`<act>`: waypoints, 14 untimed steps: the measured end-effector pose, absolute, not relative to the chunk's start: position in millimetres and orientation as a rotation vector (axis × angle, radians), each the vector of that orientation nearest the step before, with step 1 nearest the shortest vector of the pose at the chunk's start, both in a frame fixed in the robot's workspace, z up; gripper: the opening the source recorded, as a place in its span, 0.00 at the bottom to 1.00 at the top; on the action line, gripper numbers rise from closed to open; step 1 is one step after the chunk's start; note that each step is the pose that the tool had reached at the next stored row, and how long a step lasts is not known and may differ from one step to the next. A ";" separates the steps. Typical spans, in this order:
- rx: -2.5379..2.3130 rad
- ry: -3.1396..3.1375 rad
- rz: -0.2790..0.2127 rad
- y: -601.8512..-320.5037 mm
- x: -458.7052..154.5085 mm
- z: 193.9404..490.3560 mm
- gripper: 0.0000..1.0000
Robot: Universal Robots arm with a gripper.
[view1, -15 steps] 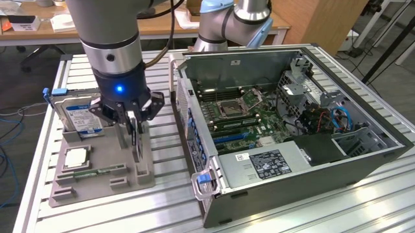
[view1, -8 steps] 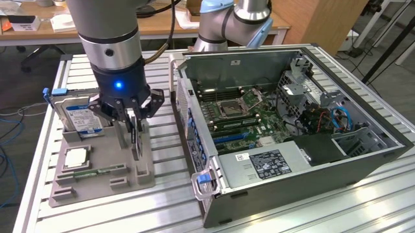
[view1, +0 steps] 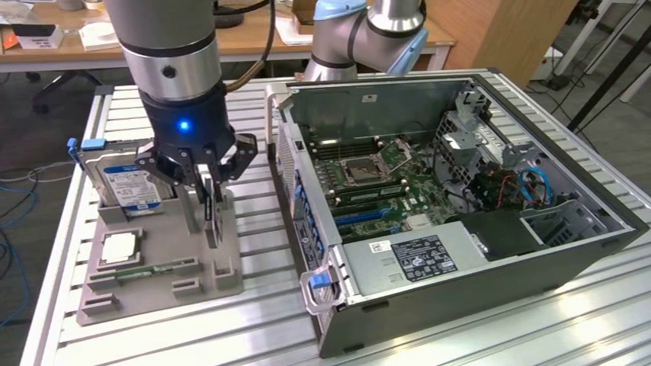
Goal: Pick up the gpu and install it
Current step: 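Pick up the gpu and move the gpu toward the slot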
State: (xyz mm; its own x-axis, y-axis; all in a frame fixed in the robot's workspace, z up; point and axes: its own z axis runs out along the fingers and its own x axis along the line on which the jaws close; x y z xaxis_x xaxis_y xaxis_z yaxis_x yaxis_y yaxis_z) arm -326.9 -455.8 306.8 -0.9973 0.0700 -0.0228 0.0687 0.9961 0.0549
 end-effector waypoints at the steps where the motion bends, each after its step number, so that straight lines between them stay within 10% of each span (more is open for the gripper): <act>1: 0.108 3.114 0.084 -455.8 -326.9 308.0 0.26; 14: 0.108 3.114 0.084 -455.8 -326.9 320.1 0.26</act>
State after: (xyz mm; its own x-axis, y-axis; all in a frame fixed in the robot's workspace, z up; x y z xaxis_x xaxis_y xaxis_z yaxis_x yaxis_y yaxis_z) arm -326.9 -455.8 320.1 -0.9973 0.0700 -0.0229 0.0686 0.9961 0.0548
